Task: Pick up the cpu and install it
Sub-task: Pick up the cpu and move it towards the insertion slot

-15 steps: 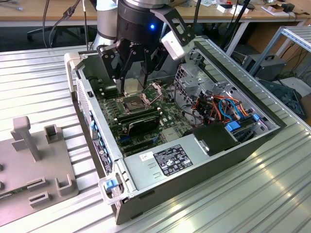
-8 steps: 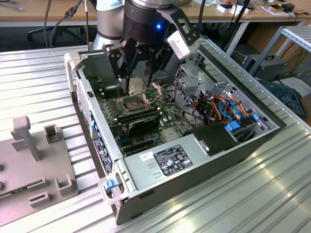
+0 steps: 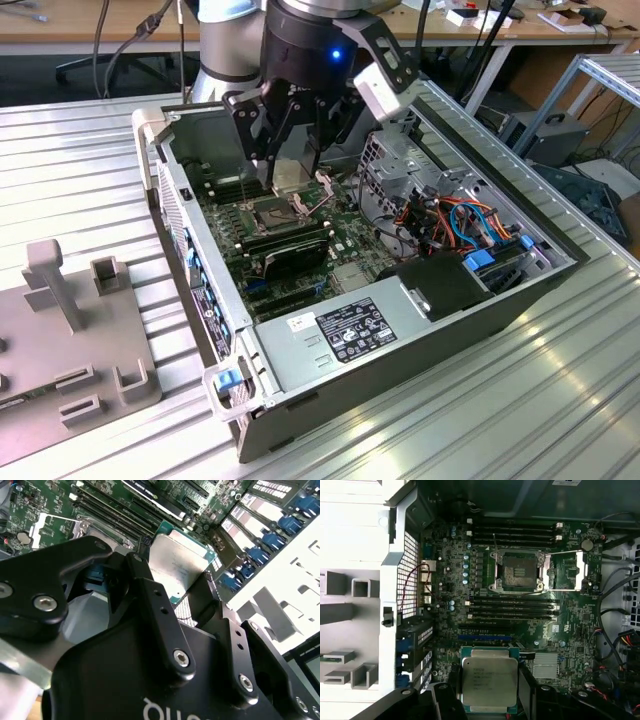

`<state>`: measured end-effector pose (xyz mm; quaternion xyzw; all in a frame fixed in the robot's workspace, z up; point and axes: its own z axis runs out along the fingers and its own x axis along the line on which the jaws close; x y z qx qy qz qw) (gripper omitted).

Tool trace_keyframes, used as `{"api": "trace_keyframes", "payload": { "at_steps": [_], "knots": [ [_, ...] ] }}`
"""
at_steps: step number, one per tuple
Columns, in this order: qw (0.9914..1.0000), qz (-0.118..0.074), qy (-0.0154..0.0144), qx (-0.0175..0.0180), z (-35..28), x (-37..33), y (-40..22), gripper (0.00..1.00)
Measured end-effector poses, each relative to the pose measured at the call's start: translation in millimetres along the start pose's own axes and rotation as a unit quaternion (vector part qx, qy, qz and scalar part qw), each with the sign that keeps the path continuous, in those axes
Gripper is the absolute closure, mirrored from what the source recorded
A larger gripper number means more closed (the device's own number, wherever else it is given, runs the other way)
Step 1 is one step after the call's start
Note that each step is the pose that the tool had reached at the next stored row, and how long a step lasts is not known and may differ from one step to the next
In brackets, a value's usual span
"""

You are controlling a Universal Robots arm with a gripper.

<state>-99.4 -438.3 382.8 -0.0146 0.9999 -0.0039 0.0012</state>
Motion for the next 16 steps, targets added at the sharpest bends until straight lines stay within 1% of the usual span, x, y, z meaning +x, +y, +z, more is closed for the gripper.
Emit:
{"api": "trace_keyframes", "payload": {
  "at_steps": [4, 16],
  "knots": [
    [1.0, 0.0, 0.0, 0.0, 0.1, -3.6, -0.1, 0.45],
    [1.0, 0.0, 0.0, 0.0, 0.1, -6.8, -0.2, 0.45]
  ]
}}
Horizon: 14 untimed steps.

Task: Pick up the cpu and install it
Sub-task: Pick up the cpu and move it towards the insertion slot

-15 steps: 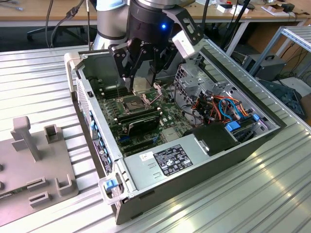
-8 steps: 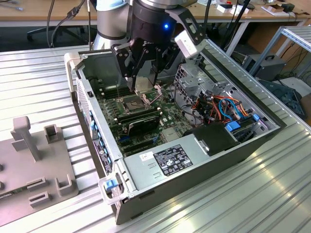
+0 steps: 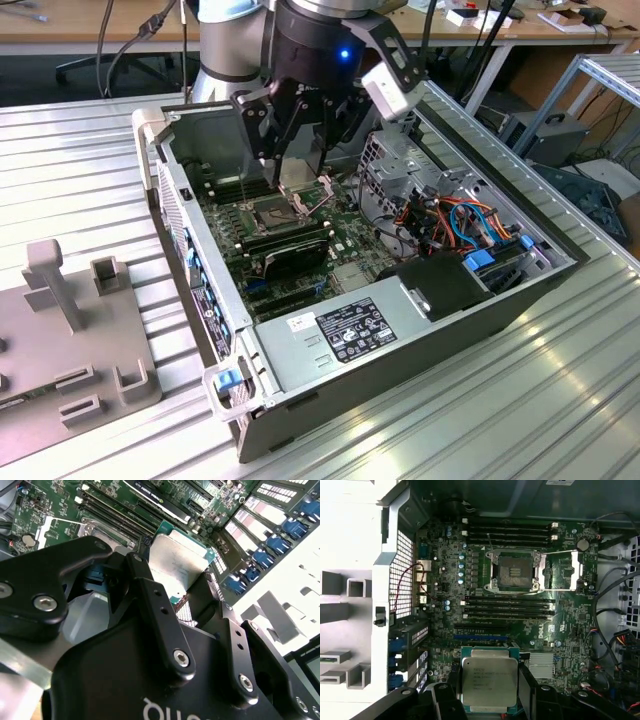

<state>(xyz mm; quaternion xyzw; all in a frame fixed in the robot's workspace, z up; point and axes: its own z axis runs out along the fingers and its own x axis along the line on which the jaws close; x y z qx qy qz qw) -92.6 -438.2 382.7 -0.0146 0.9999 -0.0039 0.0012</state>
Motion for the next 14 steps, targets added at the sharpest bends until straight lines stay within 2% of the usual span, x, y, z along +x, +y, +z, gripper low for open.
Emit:
{"api": "trace_keyframes", "payload": {
  "at_steps": [14],
  "knots": [
    [1.0, 0.0, 0.0, 0.0, 0.0, -2.0, -0.1, 0.45]
  ]
}}
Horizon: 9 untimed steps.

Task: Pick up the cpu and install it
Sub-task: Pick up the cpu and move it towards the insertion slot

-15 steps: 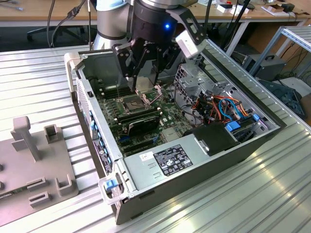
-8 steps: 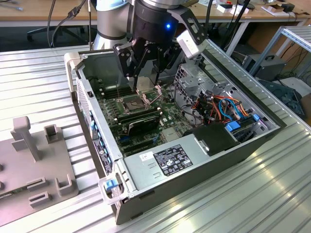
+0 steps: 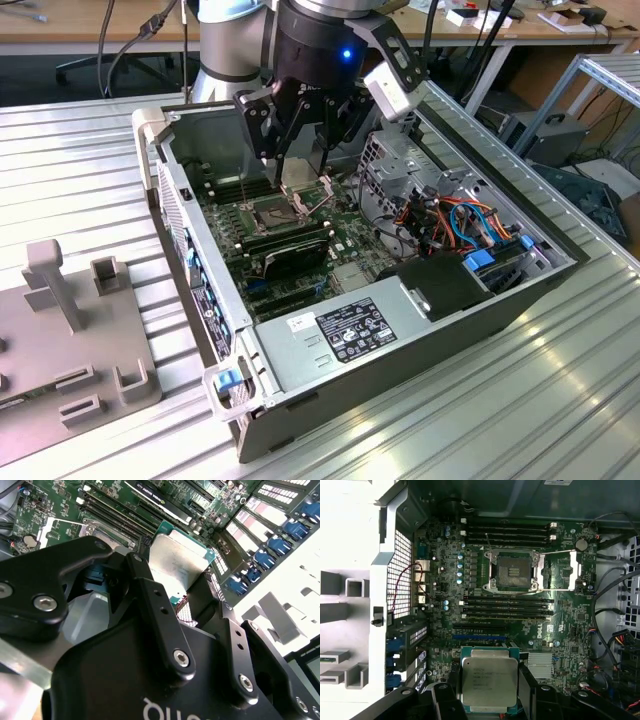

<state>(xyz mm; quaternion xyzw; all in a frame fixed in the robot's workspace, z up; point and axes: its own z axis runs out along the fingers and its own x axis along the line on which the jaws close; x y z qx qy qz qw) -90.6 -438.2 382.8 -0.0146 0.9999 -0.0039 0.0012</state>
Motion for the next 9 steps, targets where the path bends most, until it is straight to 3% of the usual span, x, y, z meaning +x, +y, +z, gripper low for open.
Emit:
{"api": "trace_keyframes", "payload": {
  "at_steps": [4, 9],
  "knots": [
    [1.0, 0.0, 0.0, 0.0, 0.1, -2.4, -0.1, 0.45],
    [1.0, 0.0, 0.0, 0.0, 0.1, -11.3, -0.3, 0.45]
  ]
}}
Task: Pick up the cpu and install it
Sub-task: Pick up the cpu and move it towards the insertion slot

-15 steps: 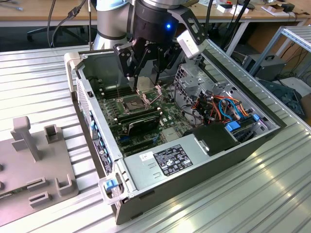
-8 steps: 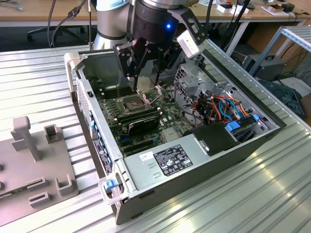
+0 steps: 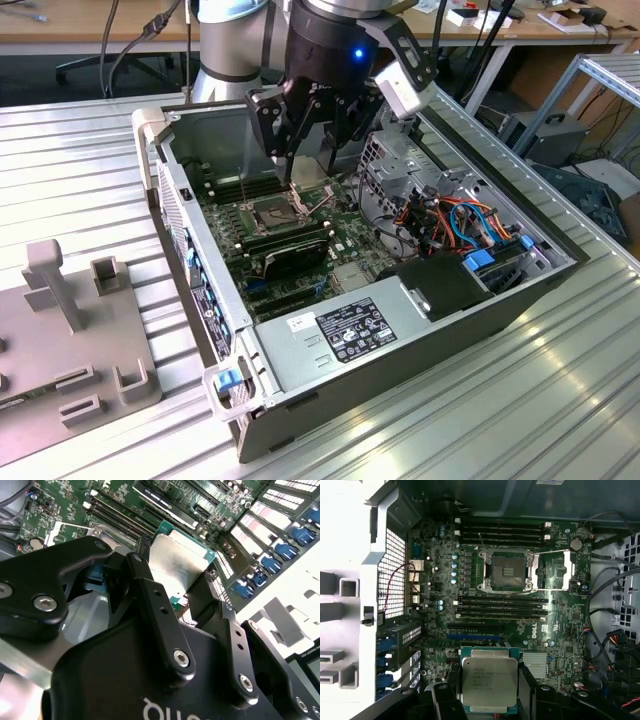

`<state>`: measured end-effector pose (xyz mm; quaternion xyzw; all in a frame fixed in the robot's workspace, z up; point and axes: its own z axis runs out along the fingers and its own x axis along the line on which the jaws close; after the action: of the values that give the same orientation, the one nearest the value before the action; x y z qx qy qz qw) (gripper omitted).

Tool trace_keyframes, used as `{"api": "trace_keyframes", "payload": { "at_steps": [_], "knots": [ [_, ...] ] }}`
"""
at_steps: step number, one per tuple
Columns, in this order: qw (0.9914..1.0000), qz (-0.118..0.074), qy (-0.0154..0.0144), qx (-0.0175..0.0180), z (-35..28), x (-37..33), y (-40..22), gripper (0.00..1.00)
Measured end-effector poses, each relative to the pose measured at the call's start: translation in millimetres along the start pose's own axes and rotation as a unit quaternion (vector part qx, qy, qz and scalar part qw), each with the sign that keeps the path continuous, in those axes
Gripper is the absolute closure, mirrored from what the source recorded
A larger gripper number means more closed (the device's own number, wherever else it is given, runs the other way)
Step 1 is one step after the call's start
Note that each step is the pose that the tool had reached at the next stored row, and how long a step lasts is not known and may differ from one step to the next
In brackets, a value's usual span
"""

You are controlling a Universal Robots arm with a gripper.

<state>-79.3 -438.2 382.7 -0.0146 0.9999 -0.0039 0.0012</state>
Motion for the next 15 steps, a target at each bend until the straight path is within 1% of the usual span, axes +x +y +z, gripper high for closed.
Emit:
{"api": "trace_keyframes", "payload": {
  "at_steps": [3, 6, 11, 15],
  "knots": [
    [1.0, 0.0, 0.0, 0.0, 0.0, -4.3, -0.1, 0.45],
    [1.0, 0.0, 0.0, 0.0, 0.0, -10.9, -0.3, 0.45],
    [1.0, 0.0, 0.0, 0.0, 0.0, -16.9, -0.5, 0.45],
    [1.0, 0.0, 0.0, 0.0, 0.0, -19.3, -0.5, 0.45]
  ]
}}
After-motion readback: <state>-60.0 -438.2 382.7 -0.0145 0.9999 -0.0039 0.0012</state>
